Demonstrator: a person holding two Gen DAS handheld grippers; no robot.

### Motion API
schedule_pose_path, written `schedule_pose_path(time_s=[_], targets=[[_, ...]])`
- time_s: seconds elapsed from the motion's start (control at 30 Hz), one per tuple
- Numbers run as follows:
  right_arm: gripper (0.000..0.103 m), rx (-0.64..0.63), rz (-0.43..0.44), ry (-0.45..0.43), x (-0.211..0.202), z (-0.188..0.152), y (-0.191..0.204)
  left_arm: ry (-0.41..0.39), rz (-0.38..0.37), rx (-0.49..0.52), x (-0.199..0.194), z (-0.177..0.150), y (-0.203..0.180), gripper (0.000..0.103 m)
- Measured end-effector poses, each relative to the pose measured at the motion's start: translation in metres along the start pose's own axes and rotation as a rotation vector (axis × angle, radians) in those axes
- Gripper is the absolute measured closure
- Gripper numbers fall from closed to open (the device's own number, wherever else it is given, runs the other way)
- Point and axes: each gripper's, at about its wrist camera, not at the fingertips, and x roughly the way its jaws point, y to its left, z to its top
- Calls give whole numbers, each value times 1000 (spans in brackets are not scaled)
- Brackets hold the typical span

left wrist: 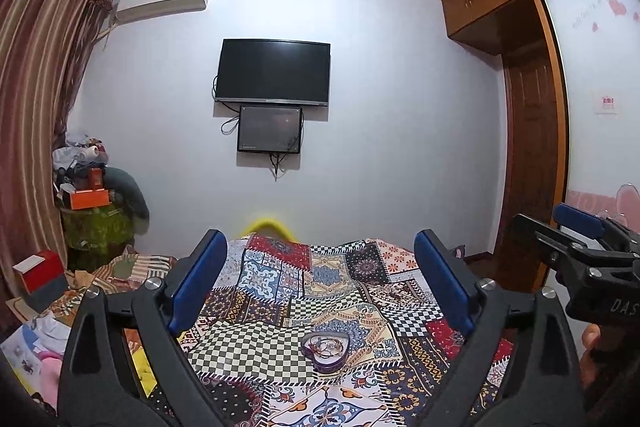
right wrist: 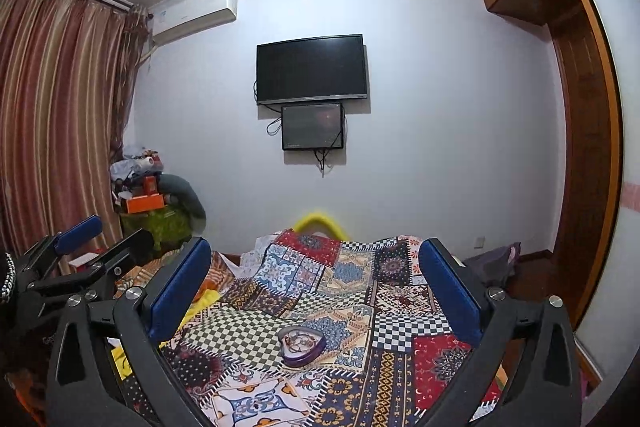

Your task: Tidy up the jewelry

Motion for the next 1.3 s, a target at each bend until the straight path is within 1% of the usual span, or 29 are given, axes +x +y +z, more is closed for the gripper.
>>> schedule_pose_path(time_s=[0.17, 0.3, 0.73, 1.1, 1.3], targets=[[0, -12, 4, 13, -1, -4, 0, 7, -2, -4, 1, -2, 1, 8], [0, -20, 0, 16, -3, -5, 0, 9, -2, -10, 2, -3, -2, 5], [0, 0, -3, 29, -7, -5, -7, 31, -13, -10, 5, -5, 2, 5], [0, 21, -4, 39, -10, -5, -11, 44, -10, -4, 9, -8, 0, 1], [0, 18, -12, 47, -8, -6, -11, 51, -10, -8, 11, -8, 1, 1]])
